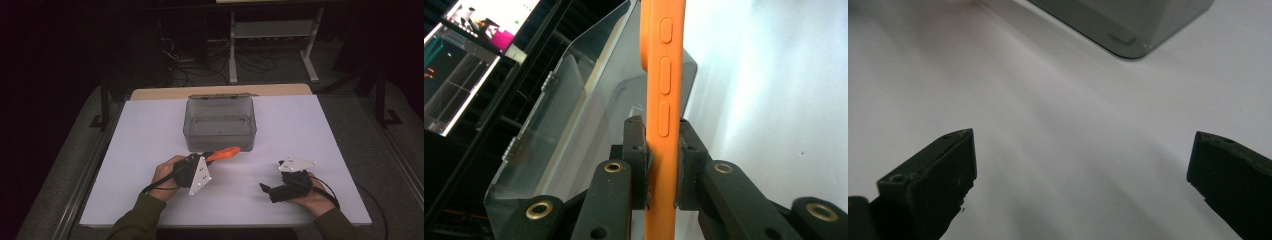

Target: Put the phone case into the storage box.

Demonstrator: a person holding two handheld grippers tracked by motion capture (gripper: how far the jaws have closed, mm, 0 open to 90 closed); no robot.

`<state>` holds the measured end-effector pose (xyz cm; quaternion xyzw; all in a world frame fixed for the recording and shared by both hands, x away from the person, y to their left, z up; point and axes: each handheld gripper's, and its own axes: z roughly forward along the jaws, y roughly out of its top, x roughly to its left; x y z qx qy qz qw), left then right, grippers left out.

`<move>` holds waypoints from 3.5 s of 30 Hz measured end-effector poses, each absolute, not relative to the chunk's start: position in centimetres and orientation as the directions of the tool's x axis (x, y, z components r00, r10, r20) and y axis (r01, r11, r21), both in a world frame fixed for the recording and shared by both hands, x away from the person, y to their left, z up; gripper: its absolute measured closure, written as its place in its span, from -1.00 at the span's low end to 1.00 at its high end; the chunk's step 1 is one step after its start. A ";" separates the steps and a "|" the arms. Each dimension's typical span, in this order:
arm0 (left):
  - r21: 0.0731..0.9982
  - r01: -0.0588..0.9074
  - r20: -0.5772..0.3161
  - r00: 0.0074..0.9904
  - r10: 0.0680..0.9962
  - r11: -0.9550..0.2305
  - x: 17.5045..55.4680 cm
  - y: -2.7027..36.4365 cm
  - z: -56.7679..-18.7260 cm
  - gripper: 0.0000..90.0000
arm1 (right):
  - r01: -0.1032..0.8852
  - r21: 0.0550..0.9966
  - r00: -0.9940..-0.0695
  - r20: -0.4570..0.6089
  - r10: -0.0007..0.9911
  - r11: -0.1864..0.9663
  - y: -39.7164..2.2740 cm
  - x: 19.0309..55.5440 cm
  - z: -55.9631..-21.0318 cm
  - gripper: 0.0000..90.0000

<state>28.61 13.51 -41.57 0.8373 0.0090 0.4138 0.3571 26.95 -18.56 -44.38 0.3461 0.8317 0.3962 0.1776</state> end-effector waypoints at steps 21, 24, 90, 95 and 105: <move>0.721 -0.173 0.550 0.732 0.402 -0.671 29.6 14.4 -41.2 0.76 | 0.432 0.781 -0.699 -0.025 0.714 0.450 -18.5 27.0 -44.4 -1.00; 0.735 -0.157 0.530 0.739 0.415 -0.659 29.7 14.5 -41.1 0.76 | 0.432 0.782 -0.699 -0.024 0.714 0.449 -18.5 26.9 -44.4 -1.00; 0.919 0.168 0.071 0.818 0.570 -0.356 32.1 17.5 -40.1 0.76 | 0.438 0.774 -0.701 -0.024 0.713 0.456 -18.4 26.9 -44.5 -1.00; 0.920 0.173 0.062 0.821 0.567 -0.352 32.3 17.7 -39.5 0.76 | 0.435 0.777 -0.701 -0.025 0.713 0.455 -18.4 26.9 -44.4 -1.00; 0.922 0.188 0.036 0.829 0.559 -0.338 32.7 18.0 -38.2 0.76 | 0.437 0.779 -0.696 -0.023 0.717 0.450 -18.5 26.9 -44.4 -1.00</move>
